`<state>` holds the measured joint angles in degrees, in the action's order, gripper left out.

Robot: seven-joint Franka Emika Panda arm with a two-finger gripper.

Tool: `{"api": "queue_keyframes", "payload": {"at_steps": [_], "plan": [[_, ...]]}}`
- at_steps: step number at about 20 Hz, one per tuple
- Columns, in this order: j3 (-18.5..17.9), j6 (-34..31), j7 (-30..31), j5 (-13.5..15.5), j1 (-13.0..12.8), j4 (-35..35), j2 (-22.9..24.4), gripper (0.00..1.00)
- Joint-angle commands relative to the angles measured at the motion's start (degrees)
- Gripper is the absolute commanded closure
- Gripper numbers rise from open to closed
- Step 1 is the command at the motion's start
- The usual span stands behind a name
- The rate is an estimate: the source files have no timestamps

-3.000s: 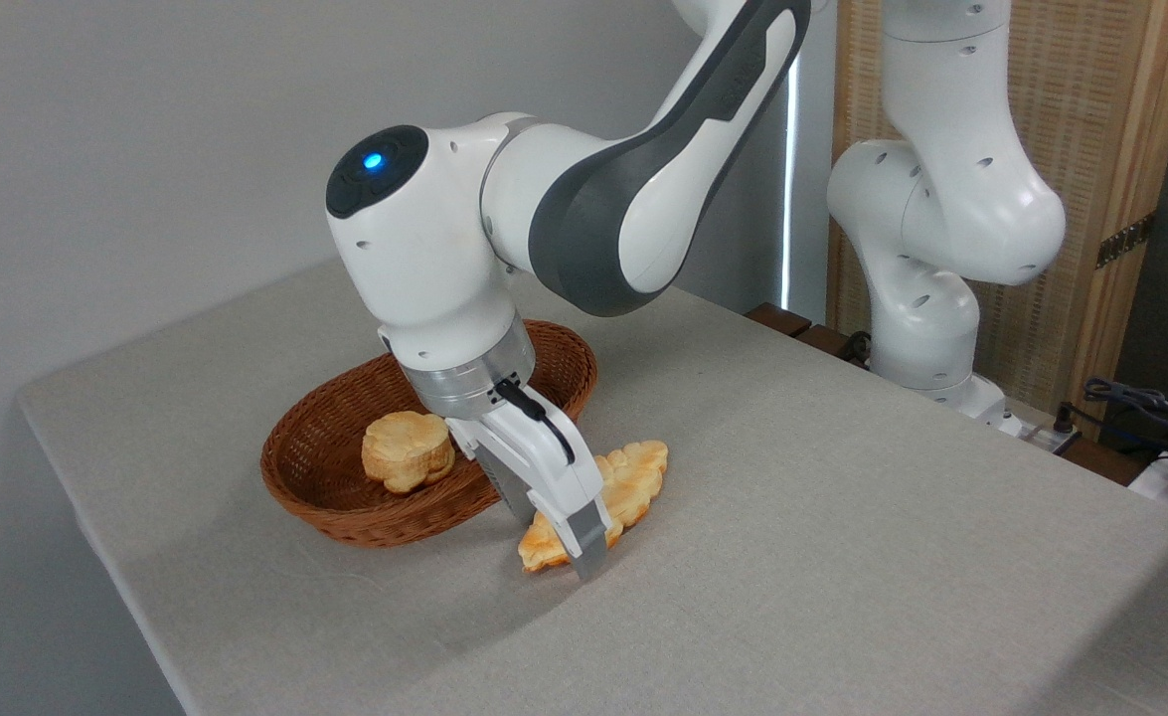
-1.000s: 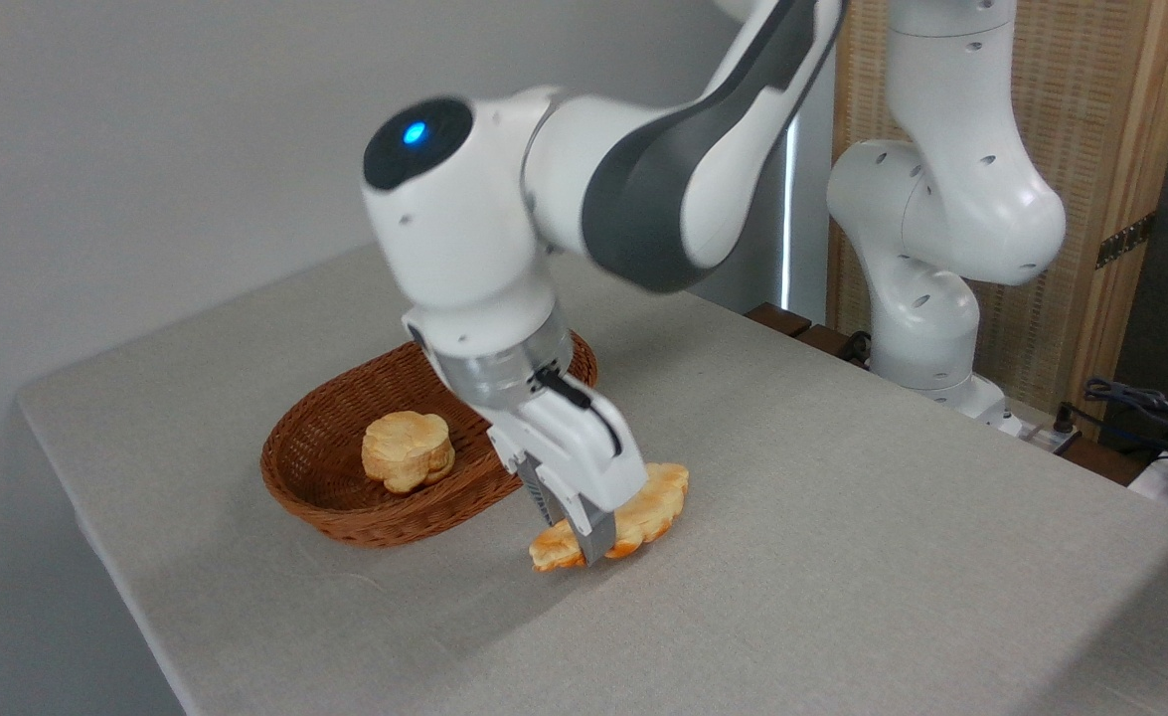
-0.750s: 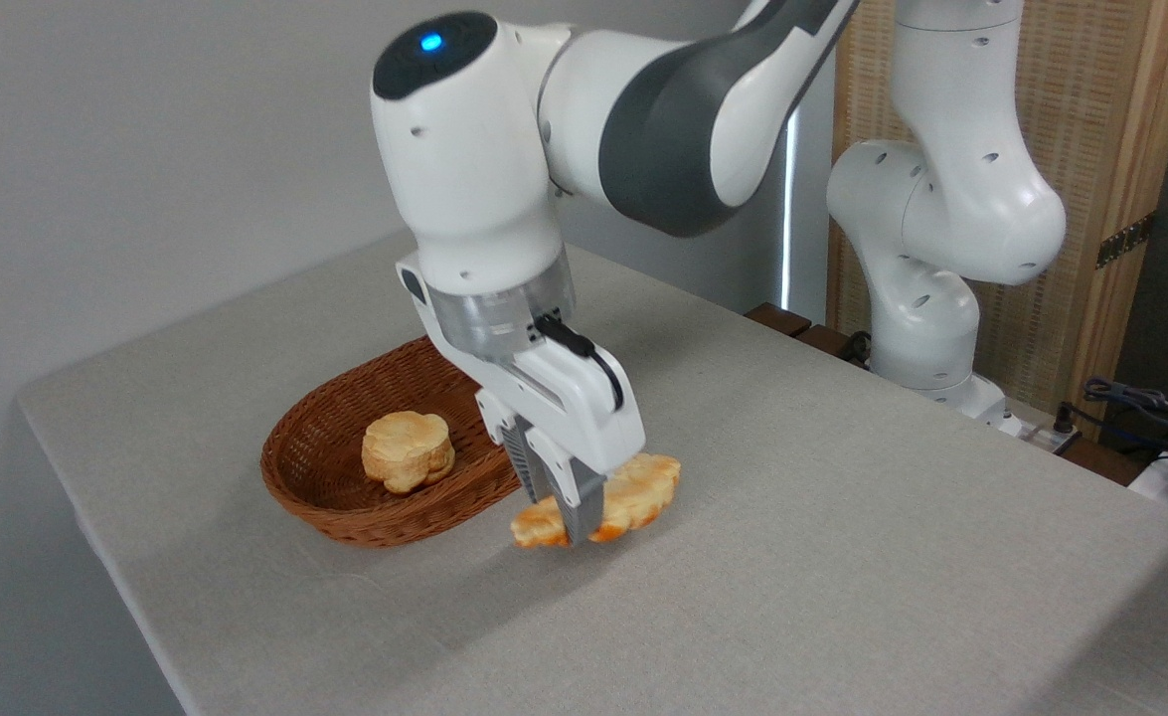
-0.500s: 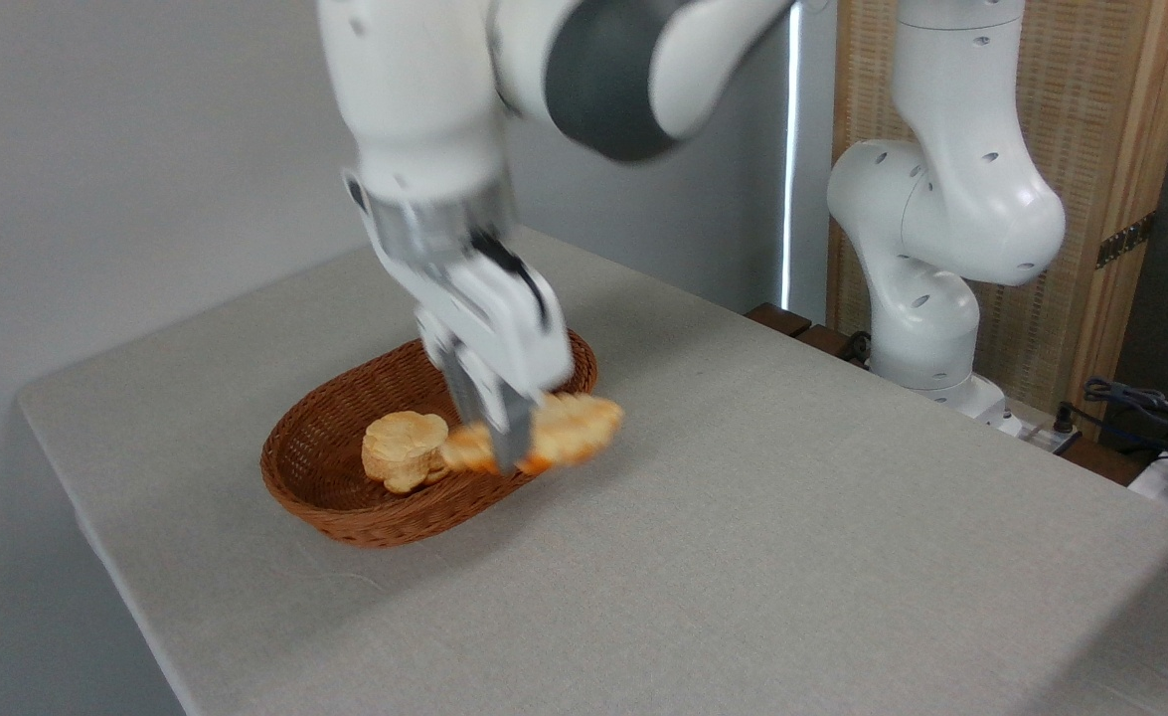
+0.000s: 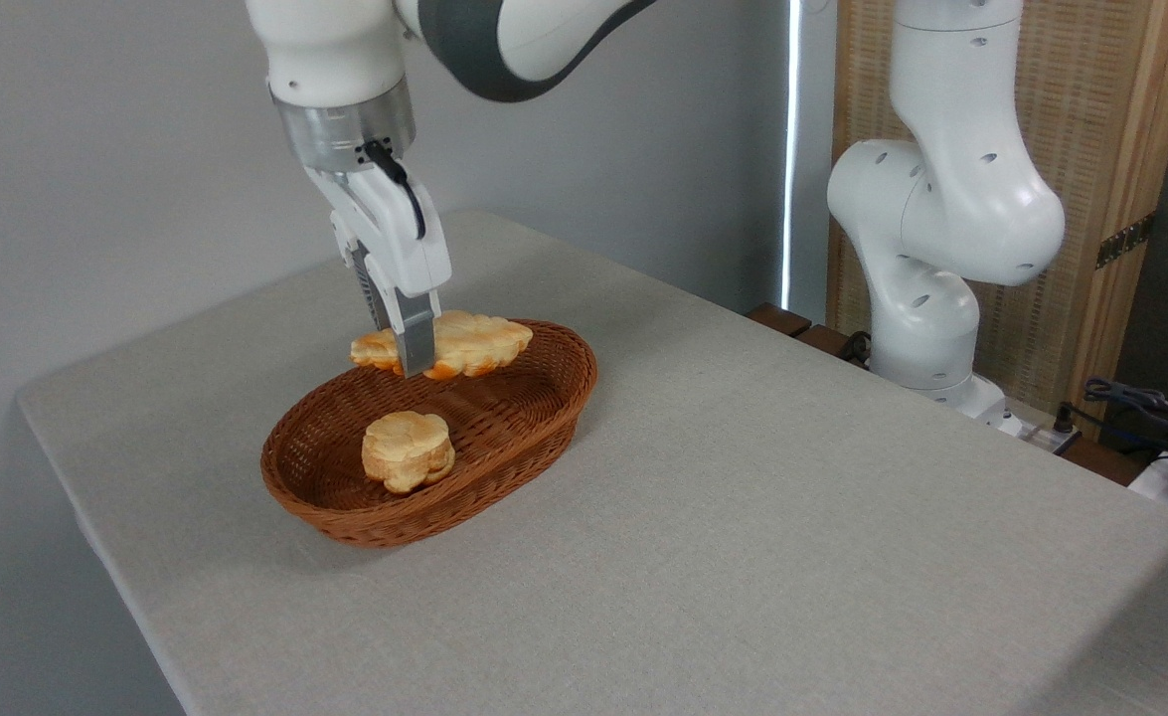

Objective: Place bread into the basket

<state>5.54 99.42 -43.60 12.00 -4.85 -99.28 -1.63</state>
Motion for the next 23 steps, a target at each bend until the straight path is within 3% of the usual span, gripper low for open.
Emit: {"api": "queue_keyframes", "payload": {"at_steps": [1, 17, 19, 21, 23], "plan": [[0.8, -1.2, 3.5, 0.5, 0.3, 0.9, -1.1, 0.0], [0.6, -1.0, 4.3, 0.3, 0.4, 1.7, -0.8, 0.0], [-0.6, -1.2, 4.9, -1.7, 1.2, 3.3, 0.0, 0.0], [-4.2, -1.3, 5.7, -3.6, 1.3, 4.4, 0.3, 0.0], [-5.2, -1.3, 5.2, -7.3, 1.3, 4.4, 0.3, 0.0]]}}
